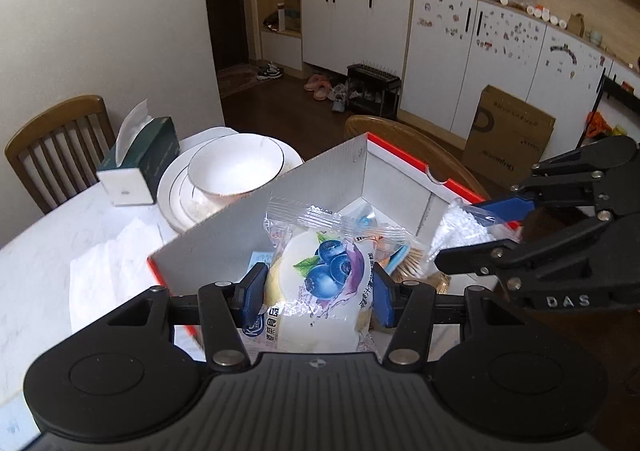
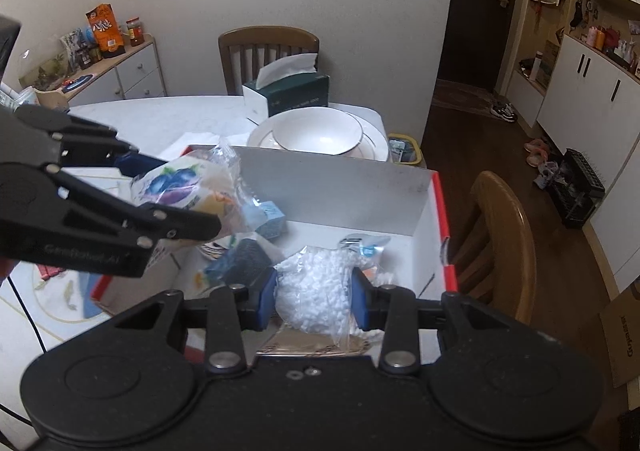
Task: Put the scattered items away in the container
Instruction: 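Carry the bread bag and white granule bag over the red box with both tools, then lower both tools into the box and open them to release the bags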
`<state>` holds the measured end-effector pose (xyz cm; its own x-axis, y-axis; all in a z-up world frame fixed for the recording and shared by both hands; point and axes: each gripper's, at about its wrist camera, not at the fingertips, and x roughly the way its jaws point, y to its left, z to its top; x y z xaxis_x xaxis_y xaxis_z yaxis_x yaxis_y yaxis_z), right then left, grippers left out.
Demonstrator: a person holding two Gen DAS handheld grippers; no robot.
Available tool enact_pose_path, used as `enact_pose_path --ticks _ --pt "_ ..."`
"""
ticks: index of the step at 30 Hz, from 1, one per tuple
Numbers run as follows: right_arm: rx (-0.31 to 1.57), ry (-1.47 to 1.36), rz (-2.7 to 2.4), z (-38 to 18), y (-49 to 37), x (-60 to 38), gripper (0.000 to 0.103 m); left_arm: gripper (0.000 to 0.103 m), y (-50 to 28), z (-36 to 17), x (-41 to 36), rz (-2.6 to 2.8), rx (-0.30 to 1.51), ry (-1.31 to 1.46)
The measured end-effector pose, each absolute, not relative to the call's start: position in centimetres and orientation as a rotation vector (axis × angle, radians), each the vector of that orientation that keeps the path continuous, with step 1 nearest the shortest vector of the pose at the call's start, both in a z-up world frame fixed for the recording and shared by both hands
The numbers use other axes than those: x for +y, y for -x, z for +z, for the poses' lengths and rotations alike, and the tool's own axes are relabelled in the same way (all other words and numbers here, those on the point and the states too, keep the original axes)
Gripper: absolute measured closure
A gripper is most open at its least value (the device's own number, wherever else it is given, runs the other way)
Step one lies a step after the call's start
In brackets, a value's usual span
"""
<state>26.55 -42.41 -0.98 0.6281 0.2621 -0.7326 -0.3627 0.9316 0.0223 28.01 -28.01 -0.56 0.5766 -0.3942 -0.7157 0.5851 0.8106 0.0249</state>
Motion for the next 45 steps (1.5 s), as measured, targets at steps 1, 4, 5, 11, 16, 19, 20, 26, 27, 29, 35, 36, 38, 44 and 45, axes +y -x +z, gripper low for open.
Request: enact_pose_path --ticks 1,4,5,11,16,19,20,26,27,29,35,36,38,44,45 --pt "0.818 0.134 0.358 -1.1 -26.7 -42.6 0.067 0.051 -28.4 -0.7 -28.4 -0.583 0.765 -0.282" --pt "0.825 0.139 0.357 -1.6 -27.1 -43.1 0.067 0.051 -29.6 -1.0 -29.8 -0.592 0.778 -0.295" --pt "0.828 0.14 0.358 -1.7 -27.2 -43.2 0.067 0.051 -30.0 -1.2 -30.2 -0.595 0.782 -0.307" --pt "0.859 0.145 0.356 -2.9 -28.3 -43.6 0.067 0.051 -32.4 -2.9 -33.0 -0.605 0.815 -0.381" --pt "0.888 0.148 0.361 -3.7 -29.2 -43.7 0.067 0.051 -34.0 -4.4 -34.3 -0.615 0.855 -0.407" --pt "0.907 0.164 0.373 -4.2 -29.6 -43.5 0.067 0.051 -34.7 -5.1 -34.8 -0.622 0.876 -0.42" --pt "0.91 0.173 0.375 -4.4 -29.8 -43.4 0.067 0.051 -34.8 -5.3 -35.0 -0.624 0.881 -0.427" --pt "0.929 0.194 0.389 -5.2 -30.7 -43.0 0.067 0.051 -35.8 -6.6 -35.5 -0.626 0.911 -0.454" --pt "0.933 0.196 0.391 -5.4 -30.9 -42.9 0.067 0.051 -35.9 -6.8 -35.6 -0.624 0.916 -0.456" --pt "0.941 0.201 0.395 -5.8 -31.3 -42.8 0.067 0.051 -36.1 -7.2 -35.7 -0.627 0.928 -0.46" --pt "0.963 0.222 0.414 -6.8 -31.8 -42.5 0.067 0.051 -36.7 -8.5 -36.1 -0.633 0.971 -0.485" --pt "0.966 0.227 0.418 -6.9 -31.9 -42.5 0.067 0.051 -36.9 -8.7 -36.1 -0.633 0.983 -0.485" --pt "0.974 0.236 0.424 -7.2 -32.0 -42.3 0.067 0.051 -37.2 -9.1 -36.0 -0.63 1.007 -0.48" --pt "0.994 0.244 0.434 -7.7 -32.2 -42.2 0.066 0.05 -37.7 -10.0 -35.9 -0.639 1.071 -0.469" --pt "0.997 0.245 0.435 -7.8 -32.3 -42.1 0.066 0.05 -37.8 -10.2 -35.8 -0.637 1.079 -0.467"
